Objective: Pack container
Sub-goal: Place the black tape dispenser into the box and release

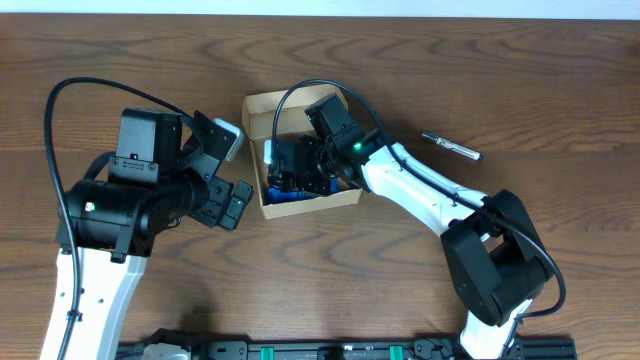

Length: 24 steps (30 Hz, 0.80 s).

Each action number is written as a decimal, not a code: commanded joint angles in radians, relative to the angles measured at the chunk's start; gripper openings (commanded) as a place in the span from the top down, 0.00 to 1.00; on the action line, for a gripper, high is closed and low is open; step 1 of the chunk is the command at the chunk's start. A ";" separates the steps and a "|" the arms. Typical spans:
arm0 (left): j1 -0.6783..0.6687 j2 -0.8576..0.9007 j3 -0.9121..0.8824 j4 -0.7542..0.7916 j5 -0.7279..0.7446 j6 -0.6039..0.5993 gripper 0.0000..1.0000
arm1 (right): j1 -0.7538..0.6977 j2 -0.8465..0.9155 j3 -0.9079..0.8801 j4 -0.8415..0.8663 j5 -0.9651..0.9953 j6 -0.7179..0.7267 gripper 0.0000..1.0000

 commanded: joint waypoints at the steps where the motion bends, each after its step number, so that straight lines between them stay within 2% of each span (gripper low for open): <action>1: 0.003 0.003 0.013 -0.004 0.006 0.012 0.05 | 0.010 0.018 0.010 0.003 -0.046 -0.015 0.61; 4: 0.003 0.003 0.013 -0.004 0.006 0.012 0.05 | 0.010 0.018 0.010 0.014 -0.046 -0.015 0.59; 6: 0.003 0.003 0.013 -0.004 0.006 0.012 0.05 | 0.010 0.017 0.010 0.018 -0.046 -0.014 0.55; 10: 0.003 0.003 0.013 -0.004 0.006 0.012 0.05 | 0.004 -0.005 0.022 0.021 -0.045 0.039 0.34; 13: 0.003 0.003 0.013 -0.004 0.006 0.012 0.05 | -0.013 -0.042 0.040 0.003 -0.042 0.049 0.27; 18: 0.003 0.003 0.013 -0.004 0.006 0.012 0.05 | -0.039 -0.151 0.069 -0.066 -0.042 0.065 0.25; 24: 0.003 0.003 0.013 -0.004 0.006 0.012 0.05 | -0.080 -0.386 0.079 -0.146 -0.005 0.097 0.23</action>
